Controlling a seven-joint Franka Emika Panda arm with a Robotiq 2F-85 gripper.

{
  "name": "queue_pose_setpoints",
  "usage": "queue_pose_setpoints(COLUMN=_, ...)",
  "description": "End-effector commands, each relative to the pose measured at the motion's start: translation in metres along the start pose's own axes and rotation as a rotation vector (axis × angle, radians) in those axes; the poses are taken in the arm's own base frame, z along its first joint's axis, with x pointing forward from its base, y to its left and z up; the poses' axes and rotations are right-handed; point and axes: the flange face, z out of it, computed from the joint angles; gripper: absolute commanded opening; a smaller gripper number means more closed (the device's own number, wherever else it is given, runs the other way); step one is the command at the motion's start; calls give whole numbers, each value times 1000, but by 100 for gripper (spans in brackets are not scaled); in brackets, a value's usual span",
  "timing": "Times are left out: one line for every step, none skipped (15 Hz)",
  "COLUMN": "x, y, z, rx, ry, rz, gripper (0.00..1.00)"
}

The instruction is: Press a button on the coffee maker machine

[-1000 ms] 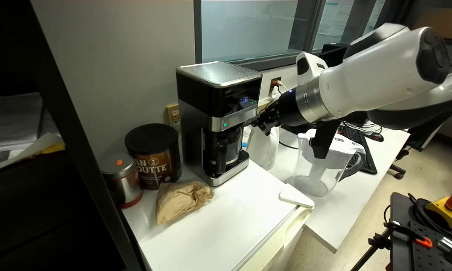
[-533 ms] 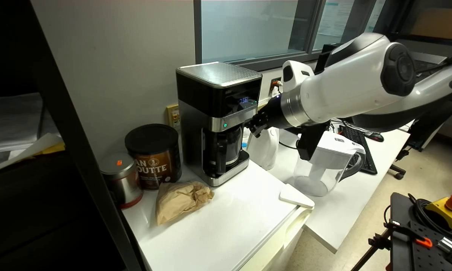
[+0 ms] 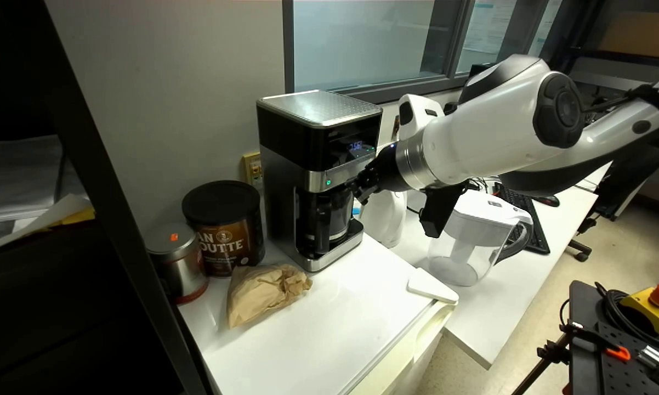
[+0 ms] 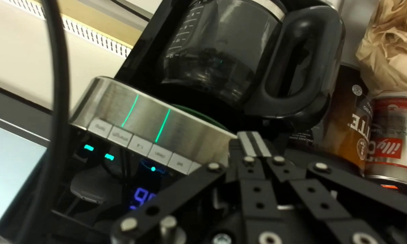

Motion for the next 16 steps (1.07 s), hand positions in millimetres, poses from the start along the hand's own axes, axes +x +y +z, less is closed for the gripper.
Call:
queue_pose_setpoints(x=10, y=-8, z=3, rx=-8, ry=31, rz=8, gripper=0)
queue_pose_setpoints(x=11, y=-9, z=4, rx=-7, ry=34, rz=7, gripper=0)
queue_pose_setpoints(x=12, y=-10, z=4, rx=-6, ry=37, rz=4, gripper=0)
queue_pose_setpoints(x=13, y=-12, z=4, rx=-5, ry=38, rz=2, gripper=0)
queue_pose_setpoints(x=13, y=-13, z=5, rx=-5, ry=40, rz=-1, gripper=0)
queue_pose_setpoints(x=13, y=-14, z=5, rx=-5, ry=41, rz=-3, gripper=0)
queue_pose_setpoints(x=13, y=-16, z=6, rx=-5, ry=41, rz=-5, gripper=0)
queue_pose_setpoints(x=13, y=-17, z=6, rx=-6, ry=42, rz=-8, gripper=0)
queue_pose_setpoints(x=13, y=-18, z=6, rx=-6, ry=42, rz=-9, gripper=0)
queue_pose_setpoints(x=14, y=-20, z=6, rx=-5, ry=43, rz=-11, gripper=0)
queue_pose_setpoints(x=14, y=-21, z=7, rx=-5, ry=44, rz=-12, gripper=0)
queue_pose_setpoints(x=15, y=-22, z=7, rx=-4, ry=46, rz=-13, gripper=0)
queue_pose_setpoints(x=15, y=-23, z=8, rx=-4, ry=46, rz=-15, gripper=0)
queue_pose_setpoints(x=15, y=-24, z=9, rx=-5, ry=47, rz=-16, gripper=0)
queue_pose_setpoints(x=16, y=-24, z=9, rx=-6, ry=48, rz=-17, gripper=0)
queue_pose_setpoints(x=16, y=-25, z=10, rx=-7, ry=48, rz=-18, gripper=0)
